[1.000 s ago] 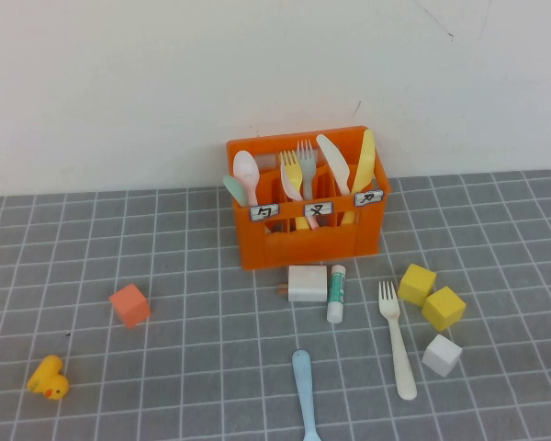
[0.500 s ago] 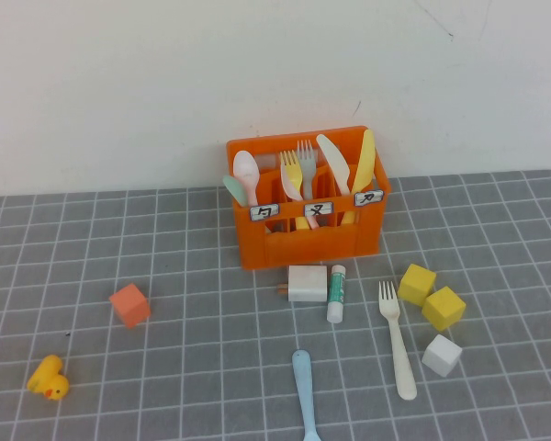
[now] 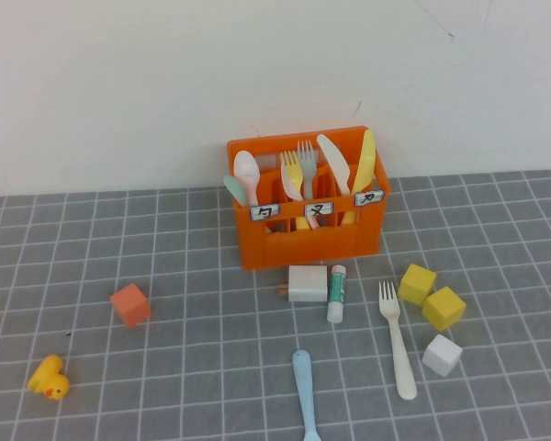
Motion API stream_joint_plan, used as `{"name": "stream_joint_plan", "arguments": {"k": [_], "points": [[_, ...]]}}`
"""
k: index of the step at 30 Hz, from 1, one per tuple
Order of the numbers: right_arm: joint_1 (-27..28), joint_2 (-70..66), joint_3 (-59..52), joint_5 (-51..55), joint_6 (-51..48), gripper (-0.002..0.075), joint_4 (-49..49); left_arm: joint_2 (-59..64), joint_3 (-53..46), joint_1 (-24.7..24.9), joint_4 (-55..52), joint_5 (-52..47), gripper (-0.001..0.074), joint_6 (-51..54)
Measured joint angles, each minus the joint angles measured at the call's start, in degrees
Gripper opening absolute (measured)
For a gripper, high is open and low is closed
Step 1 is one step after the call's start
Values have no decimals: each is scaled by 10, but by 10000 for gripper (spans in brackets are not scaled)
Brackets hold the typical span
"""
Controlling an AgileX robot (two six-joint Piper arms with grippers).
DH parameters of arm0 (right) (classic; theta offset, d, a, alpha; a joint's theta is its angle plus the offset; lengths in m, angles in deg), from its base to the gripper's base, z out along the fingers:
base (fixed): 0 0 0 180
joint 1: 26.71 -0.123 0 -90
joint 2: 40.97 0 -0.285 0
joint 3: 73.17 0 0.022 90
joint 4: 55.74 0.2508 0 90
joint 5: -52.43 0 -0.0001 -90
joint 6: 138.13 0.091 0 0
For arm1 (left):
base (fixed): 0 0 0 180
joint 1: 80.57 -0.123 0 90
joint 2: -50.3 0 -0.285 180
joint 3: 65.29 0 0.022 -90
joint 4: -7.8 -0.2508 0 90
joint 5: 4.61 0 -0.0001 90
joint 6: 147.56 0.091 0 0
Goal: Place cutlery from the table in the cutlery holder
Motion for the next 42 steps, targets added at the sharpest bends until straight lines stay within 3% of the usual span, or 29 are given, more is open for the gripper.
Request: {"name": "stream_joint_plan", "arguments": {"k": [6,11,19,28,31,35,42], "points": [[0,-82,92,257,-81,-3,42,43,24,0,1,-56,0,14],[-2,-150,86,388,-198,-3,146,87,6,0,48,-130,0,-31],[-2,-176,-16,406,-332,-3,266,275,11,0,183,-264,0,-43],[-15,-176,-66,364,-395,-3,296,560,125,1,352,-389,0,182],[-24,-176,-67,361,-397,-3,297,637,167,33,363,-393,0,212],[-31,-176,-67,358,-399,-3,297,722,215,129,325,-369,0,189],[-31,-176,-67,357,-401,-3,297,858,280,280,123,-305,0,-47]]}}
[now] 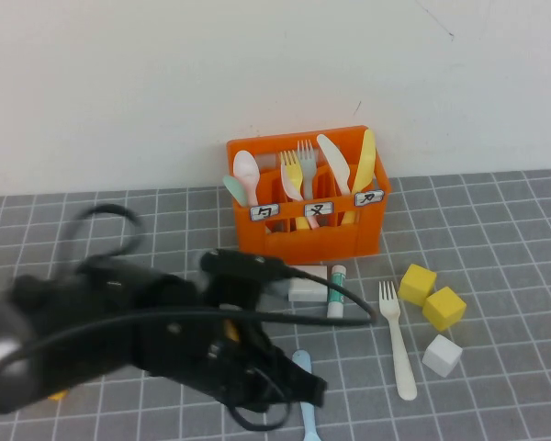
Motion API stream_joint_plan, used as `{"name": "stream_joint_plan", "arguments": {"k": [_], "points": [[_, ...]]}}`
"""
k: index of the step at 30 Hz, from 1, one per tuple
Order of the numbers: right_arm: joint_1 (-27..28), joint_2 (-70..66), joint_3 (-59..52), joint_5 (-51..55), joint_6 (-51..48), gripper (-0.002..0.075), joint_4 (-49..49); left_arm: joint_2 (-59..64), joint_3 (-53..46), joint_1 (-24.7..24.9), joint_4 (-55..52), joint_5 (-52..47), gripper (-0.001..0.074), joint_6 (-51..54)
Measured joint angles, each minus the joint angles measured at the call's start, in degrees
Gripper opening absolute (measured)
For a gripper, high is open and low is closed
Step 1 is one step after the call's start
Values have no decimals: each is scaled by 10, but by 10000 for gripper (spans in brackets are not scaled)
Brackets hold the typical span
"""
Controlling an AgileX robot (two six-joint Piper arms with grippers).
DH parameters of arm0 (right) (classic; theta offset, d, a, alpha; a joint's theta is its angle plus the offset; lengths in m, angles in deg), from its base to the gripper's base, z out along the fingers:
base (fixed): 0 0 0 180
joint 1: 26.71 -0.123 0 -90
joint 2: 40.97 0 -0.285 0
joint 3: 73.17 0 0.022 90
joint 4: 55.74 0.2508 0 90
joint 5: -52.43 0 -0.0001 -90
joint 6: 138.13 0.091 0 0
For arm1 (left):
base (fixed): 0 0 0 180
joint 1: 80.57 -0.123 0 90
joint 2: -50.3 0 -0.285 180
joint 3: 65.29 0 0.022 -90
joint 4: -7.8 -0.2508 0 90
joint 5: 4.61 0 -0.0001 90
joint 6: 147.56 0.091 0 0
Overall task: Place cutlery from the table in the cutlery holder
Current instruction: Pick up the fork
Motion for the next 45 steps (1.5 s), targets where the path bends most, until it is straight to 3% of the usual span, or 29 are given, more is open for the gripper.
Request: {"name": "stream_joint_plan", "arguments": {"k": [5,7,12,15,24,45], "points": [[0,0,0,0,-1,-3,0,91,56,54,-150,-5,42,-155],[0,0,0,0,-1,-3,0,120,77,67,-194,-5,102,-205],[0,0,0,0,-1,-3,0,185,123,74,-239,-20,335,-267],[0,0,-2,-3,-1,-3,0,218,145,74,-245,-26,399,-270],[-1,0,-7,-6,-1,-3,0,294,198,74,-246,-49,420,-271],[-1,0,-7,-7,-1,-3,3,321,200,67,-277,-70,421,-283]]}}
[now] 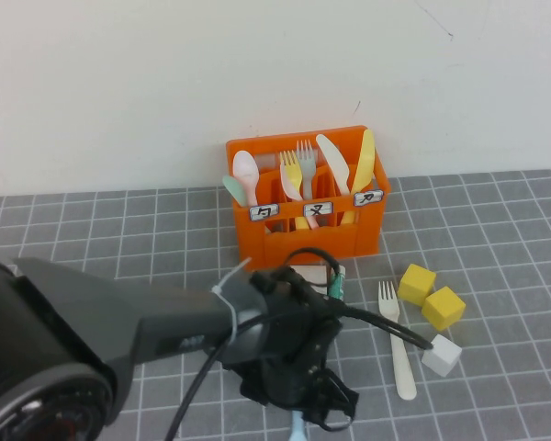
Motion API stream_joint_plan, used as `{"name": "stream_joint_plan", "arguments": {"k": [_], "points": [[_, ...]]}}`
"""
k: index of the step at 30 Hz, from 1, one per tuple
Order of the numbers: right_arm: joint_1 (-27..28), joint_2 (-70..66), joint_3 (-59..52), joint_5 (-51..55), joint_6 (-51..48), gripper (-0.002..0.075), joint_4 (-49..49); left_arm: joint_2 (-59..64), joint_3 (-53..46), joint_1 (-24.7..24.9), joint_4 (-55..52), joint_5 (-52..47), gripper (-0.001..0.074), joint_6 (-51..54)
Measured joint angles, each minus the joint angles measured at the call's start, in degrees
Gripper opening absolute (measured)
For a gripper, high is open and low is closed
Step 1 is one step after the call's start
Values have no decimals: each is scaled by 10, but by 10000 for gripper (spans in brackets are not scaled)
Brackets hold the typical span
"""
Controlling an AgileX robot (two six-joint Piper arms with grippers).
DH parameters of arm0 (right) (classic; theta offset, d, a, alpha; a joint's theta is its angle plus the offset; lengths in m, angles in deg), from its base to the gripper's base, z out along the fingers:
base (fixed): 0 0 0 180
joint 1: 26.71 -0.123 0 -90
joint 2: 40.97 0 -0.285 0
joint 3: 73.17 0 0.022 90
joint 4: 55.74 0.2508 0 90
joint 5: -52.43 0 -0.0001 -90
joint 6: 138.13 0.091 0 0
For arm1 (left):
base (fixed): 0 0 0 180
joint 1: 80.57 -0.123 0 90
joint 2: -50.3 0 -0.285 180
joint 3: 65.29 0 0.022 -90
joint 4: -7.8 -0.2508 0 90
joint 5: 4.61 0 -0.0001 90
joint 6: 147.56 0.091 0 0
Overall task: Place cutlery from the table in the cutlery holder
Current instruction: Pick up the fork
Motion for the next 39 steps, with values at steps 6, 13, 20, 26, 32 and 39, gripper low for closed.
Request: {"name": "stream_joint_plan", "arguments": {"k": [6,13,20,26,32,39], "points": [[0,0,0,-1,0,-3,0,0,3,-47,5,-11,421,16],[0,0,0,-1,0,-3,1,0,3,-68,34,-12,359,64],[0,0,0,-2,0,-3,1,0,4,-66,43,-11,283,93],[0,0,0,-2,0,-3,1,0,4,-66,58,-22,249,148],[0,0,0,-2,0,-3,2,1,4,-66,71,-24,118,165],[0,0,0,-2,-1,-3,3,1,6,-66,73,-45,117,166]]}}
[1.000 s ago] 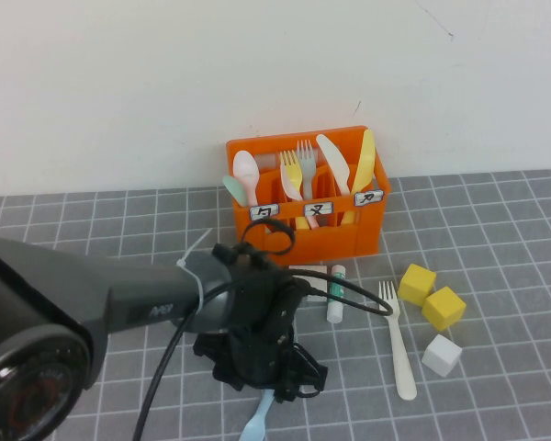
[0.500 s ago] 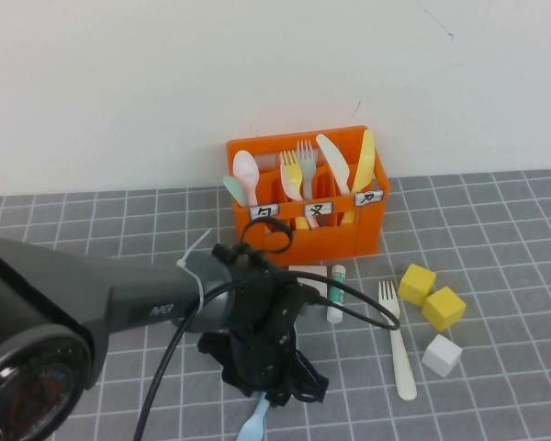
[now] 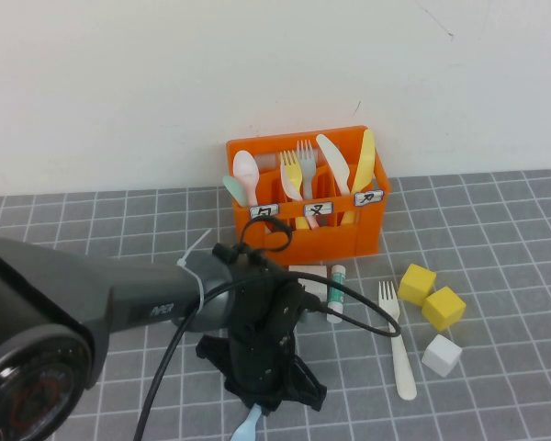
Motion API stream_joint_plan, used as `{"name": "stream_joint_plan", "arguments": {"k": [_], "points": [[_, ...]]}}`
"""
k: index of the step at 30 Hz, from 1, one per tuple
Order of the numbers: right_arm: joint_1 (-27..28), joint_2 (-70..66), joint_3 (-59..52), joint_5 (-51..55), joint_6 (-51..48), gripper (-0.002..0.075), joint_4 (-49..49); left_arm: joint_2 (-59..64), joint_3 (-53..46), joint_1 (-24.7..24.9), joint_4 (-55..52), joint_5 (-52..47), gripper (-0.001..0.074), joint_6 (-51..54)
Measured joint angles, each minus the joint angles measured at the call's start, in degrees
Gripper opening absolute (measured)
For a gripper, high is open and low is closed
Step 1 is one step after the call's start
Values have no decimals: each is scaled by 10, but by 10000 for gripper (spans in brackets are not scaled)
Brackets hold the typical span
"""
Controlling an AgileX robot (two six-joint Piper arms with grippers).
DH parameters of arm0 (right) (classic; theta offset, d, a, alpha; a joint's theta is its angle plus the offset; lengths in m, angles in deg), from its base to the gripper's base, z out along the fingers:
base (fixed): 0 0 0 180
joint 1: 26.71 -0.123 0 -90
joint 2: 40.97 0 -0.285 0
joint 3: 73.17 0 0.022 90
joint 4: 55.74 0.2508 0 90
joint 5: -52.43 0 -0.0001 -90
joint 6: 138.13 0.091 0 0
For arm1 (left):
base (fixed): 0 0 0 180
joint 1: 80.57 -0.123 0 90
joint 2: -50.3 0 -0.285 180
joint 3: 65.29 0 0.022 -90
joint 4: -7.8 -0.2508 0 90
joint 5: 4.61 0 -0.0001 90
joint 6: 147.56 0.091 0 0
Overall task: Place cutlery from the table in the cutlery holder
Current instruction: Pick up the fork, then place the fork on the box
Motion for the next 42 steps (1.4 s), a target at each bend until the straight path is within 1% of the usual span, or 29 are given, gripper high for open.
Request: {"name": "stream_joint_plan", "arguments": {"k": [4,8,13,16,20,24,27,29,35,39,42], "points": [[0,0,0,0,0,-3,1,-21,0,0,-1,-20,117,0],[0,0,0,0,0,-3,1,-76,0,0,-20,-22,117,0],[0,0,0,-1,0,-3,1,-170,0,0,-81,-7,117,-1],[0,0,0,-1,0,-3,1,-214,0,0,-131,34,117,-1],[0,0,0,-1,-1,-3,1,-246,0,0,-205,143,117,-7],[0,0,-1,-2,-1,-3,1,-245,-1,-10,-243,316,117,-69],[0,0,-4,-3,-1,-3,1,-230,-1,-31,-253,441,117,-117],[0,0,-4,-3,-1,-3,1,-216,-1,-52,-252,515,117,-132],[0,0,-4,-3,-1,-3,1,-160,-1,-104,-207,667,117,-143],[0,0,-4,-4,-1,-3,1,-121,-1,-116,-203,775,117,-141],[0,0,-4,-4,-1,-3,1,-92,-1,-116,-195,823,117,-96]]}}
